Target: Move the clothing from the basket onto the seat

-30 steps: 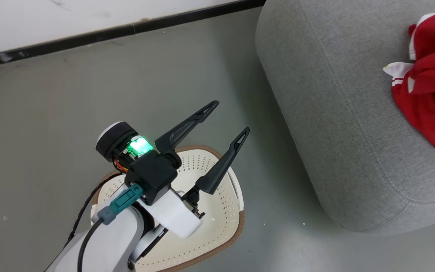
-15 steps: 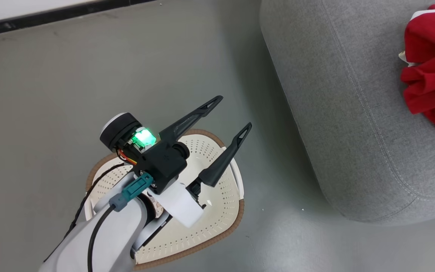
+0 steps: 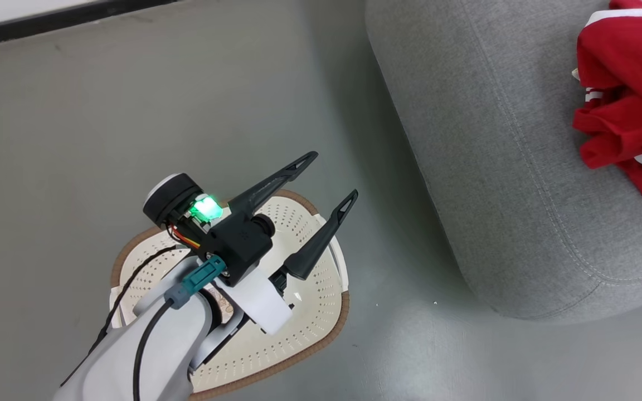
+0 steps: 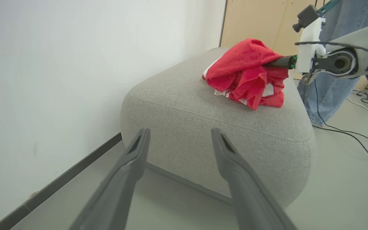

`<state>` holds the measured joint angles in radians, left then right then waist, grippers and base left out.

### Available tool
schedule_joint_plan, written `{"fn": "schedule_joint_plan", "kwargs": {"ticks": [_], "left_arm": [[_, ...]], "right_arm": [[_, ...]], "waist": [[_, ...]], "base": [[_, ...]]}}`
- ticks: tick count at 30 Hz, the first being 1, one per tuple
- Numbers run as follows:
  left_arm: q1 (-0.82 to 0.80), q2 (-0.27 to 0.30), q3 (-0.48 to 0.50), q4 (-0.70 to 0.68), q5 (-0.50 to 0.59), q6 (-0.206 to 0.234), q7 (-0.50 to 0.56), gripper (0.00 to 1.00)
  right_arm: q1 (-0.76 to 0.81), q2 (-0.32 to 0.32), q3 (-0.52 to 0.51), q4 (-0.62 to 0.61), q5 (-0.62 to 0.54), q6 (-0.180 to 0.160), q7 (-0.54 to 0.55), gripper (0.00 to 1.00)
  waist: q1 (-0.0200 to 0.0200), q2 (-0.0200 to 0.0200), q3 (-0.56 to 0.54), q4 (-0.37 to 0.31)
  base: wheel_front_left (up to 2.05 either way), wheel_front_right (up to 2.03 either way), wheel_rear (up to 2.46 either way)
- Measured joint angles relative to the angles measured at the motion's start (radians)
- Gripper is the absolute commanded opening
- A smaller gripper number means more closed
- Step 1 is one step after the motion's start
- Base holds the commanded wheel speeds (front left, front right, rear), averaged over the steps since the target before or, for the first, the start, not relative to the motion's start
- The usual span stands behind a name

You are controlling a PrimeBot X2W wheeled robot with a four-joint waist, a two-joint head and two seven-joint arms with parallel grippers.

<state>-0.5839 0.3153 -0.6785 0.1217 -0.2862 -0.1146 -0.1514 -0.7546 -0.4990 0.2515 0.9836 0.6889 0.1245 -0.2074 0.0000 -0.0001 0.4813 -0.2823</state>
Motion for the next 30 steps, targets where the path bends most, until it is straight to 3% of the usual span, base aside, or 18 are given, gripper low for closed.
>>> {"fn": "schedule_joint_plan", "kwargs": {"ticks": [1,14,30], "left_arm": [[0.0,0.0,-0.003,0.004,0.0,0.0,-0.003,1.0],[0.002,-0.008,-0.011,0.04,-0.011,-0.002,-0.036,1.0],[0.016,-0.01,-0.003,0.08,-0.027,-0.004,-0.062,1.0]], "right_arm": [[0.0,0.0,-0.002,0.002,0.003,0.0,-0.001,1.0],[0.031,-0.009,0.007,0.003,0.008,0.0,-0.014,1.0],[0.145,-0.033,0.039,-0.123,0.015,0.0,-0.032,1.0]], "waist": [[0.0,0.0,-0.002,-0.002],[0.0,0.0,-0.04,-0.028],[0.0,0.0,-0.1,-0.068]], "base": [[0.0,0.0,0.0],[0.0,0.0,0.0],[0.0,0.0,0.0]]}}
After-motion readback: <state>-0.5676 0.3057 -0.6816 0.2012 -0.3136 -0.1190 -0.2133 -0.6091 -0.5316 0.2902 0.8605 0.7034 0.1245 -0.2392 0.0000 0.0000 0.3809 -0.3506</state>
